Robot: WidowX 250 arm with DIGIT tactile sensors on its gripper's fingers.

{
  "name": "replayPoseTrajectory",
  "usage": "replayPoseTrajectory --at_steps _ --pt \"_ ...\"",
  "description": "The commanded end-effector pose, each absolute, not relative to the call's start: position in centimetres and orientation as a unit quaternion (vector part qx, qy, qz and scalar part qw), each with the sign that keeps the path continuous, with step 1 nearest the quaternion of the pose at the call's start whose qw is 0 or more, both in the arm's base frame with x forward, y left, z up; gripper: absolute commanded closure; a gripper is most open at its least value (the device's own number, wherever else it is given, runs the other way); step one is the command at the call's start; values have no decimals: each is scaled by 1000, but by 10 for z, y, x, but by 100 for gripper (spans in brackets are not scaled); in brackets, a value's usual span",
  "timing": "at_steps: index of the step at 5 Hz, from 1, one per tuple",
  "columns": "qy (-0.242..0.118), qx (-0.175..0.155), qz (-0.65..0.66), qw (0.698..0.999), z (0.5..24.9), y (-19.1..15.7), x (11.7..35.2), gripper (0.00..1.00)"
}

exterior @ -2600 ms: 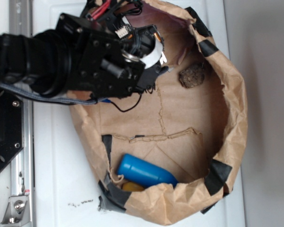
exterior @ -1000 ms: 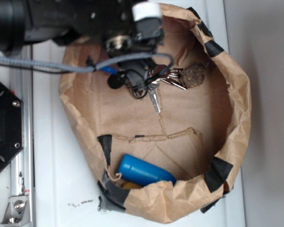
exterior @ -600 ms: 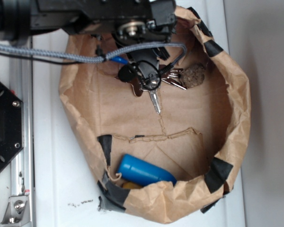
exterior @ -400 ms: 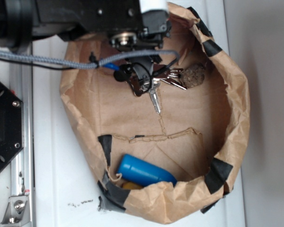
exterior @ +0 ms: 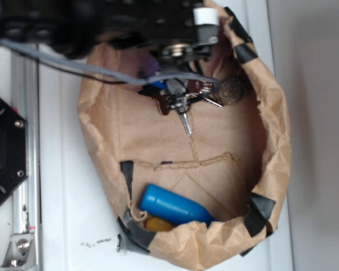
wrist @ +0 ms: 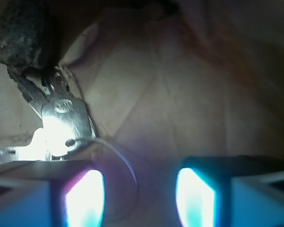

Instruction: Grab the silver keys.

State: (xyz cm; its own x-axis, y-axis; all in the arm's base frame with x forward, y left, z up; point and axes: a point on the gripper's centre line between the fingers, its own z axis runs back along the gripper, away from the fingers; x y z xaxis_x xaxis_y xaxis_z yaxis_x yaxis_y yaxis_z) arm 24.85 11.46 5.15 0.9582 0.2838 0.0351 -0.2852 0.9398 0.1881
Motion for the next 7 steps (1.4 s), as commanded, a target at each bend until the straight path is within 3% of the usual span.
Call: replayPoseTrajectory --at_steps 1,4,5,7 --pt "3 72 103 992 82 141 246 0" --pt "-29 82 98 991 65 132 242 0" --pt "-44 73 90 992 61 127 241 0" --pt "-62 49 65 995 49 115 261 0"
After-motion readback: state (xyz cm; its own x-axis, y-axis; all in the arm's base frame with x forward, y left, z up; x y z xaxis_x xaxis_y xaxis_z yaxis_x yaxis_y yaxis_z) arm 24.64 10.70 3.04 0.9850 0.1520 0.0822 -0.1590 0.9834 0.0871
